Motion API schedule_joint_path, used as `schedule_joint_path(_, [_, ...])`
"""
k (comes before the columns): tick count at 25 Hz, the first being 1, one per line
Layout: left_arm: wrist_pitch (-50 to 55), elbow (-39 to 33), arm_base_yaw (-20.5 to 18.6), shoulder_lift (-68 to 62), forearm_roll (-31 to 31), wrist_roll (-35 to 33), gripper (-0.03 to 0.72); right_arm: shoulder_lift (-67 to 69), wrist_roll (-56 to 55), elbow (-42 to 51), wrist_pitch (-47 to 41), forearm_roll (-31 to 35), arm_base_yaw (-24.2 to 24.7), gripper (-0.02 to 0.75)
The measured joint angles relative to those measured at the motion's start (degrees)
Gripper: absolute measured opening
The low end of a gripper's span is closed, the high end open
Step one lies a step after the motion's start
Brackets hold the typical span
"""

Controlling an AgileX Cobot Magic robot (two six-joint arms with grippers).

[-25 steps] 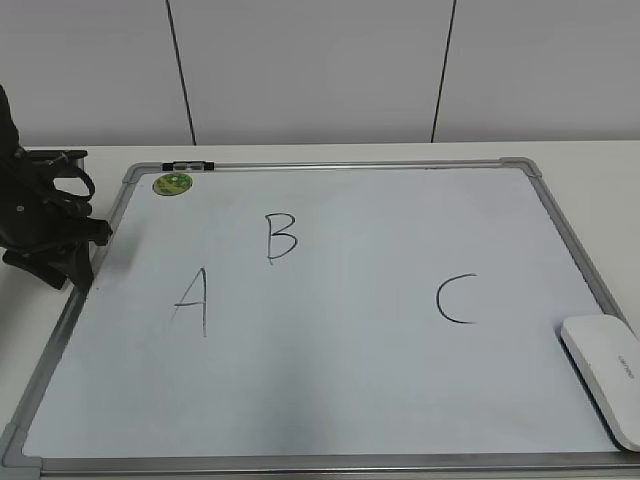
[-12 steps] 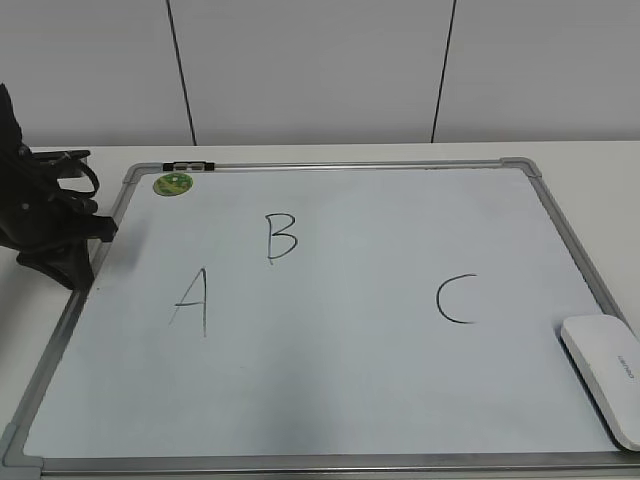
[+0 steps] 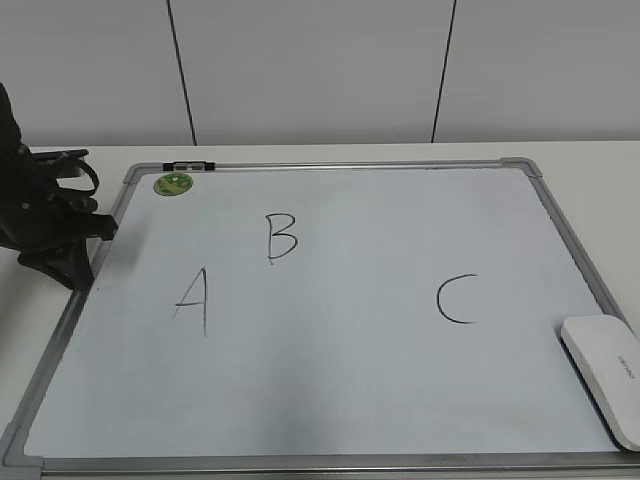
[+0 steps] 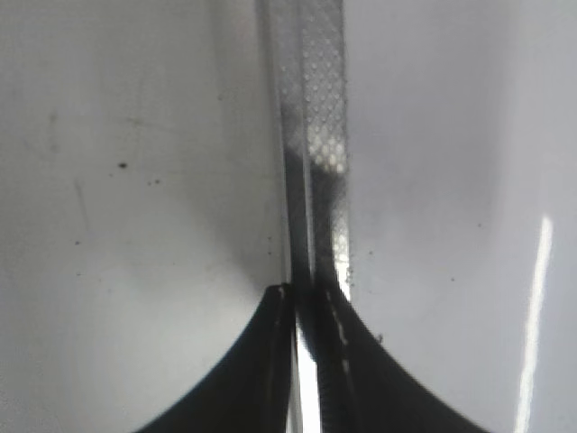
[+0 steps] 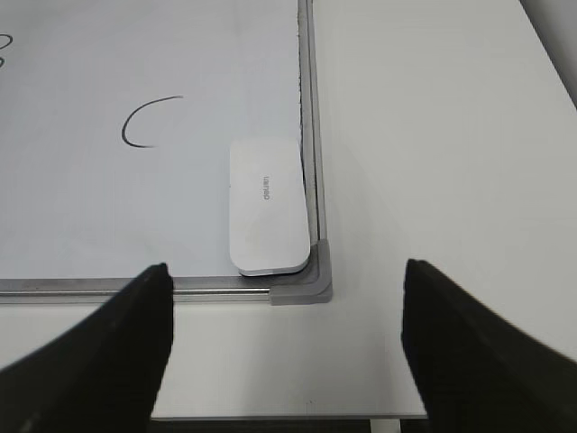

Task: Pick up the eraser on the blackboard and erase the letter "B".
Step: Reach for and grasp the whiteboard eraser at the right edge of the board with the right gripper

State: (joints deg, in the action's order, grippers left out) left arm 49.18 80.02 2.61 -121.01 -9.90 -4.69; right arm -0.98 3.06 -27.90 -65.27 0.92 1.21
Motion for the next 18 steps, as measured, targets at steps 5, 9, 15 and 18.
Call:
schedule_joint_path(5, [0.04, 0.00, 0.00, 0.00, 0.00, 0.00, 0.032, 1.28, 0.00, -1.60, 0.00, 1.71, 0.00, 0.587])
schedule_joint_path(9, [0.04, 0.00, 0.00, 0.00, -0.09, 0.00, 0.032, 12.33, 0.83, -7.16, 1.77, 3.64, 0.00, 0.587])
schedule_joint_path(15, [0.14, 0.11, 0.00, 0.00, -0.09, 0.00, 0.032, 25.96, 1.09, -8.38, 11.81, 5.87, 0.00, 0.587])
schedule_joint_path(18, [0.14, 0.11, 0.00, 0.00, -0.09, 0.00, 0.032, 33.00, 3.33, -8.38, 14.05, 9.76, 0.00, 0.587])
